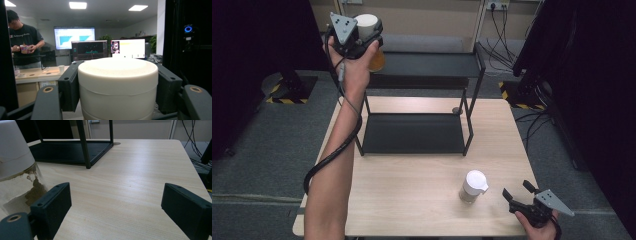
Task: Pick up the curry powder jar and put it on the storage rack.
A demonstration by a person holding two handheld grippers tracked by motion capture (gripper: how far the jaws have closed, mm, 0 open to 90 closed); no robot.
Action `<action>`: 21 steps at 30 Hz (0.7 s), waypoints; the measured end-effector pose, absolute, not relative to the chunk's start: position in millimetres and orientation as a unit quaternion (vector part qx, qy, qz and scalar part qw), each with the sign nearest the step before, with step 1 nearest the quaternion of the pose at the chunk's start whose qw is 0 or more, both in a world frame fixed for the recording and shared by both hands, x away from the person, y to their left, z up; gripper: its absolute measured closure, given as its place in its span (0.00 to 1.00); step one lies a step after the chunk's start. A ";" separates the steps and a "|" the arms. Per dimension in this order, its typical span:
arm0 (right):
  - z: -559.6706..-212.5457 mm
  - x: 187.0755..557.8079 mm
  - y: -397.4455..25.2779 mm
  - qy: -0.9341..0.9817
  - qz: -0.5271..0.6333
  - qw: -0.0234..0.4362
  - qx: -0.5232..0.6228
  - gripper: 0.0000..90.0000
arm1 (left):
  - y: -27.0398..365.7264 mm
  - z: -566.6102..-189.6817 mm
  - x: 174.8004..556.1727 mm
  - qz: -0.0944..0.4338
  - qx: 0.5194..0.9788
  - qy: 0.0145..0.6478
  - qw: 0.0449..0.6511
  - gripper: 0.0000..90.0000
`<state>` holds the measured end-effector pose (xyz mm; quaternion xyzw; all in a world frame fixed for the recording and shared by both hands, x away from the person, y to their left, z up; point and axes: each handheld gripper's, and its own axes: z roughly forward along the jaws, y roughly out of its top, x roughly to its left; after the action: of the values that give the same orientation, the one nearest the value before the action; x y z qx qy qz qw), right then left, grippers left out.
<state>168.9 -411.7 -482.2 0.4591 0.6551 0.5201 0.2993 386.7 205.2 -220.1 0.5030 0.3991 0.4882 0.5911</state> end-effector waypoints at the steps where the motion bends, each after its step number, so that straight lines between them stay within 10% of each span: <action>1: -482.2 168.7 -411.6 0.655 0.520 0.299 0.459 0.11 | 205.5 -221.1 387.9 0.488 0.502 0.401 0.591 0.37; 18: -481.6 169.1 -411.2 0.659 0.518 0.299 0.456 0.11 | 209.2 -231.0 401.2 0.478 0.502 0.407 0.595 0.37; 21: -481.7 169.2 -411.5 0.659 0.519 0.299 0.455 0.11 | 205.7 -228.4 399.5 0.480 0.505 0.414 0.586 0.23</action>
<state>169.2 -411.5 -481.7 0.4546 0.6592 0.5190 0.2990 399.5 205.7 -228.4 0.5051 0.4136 0.4801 0.5859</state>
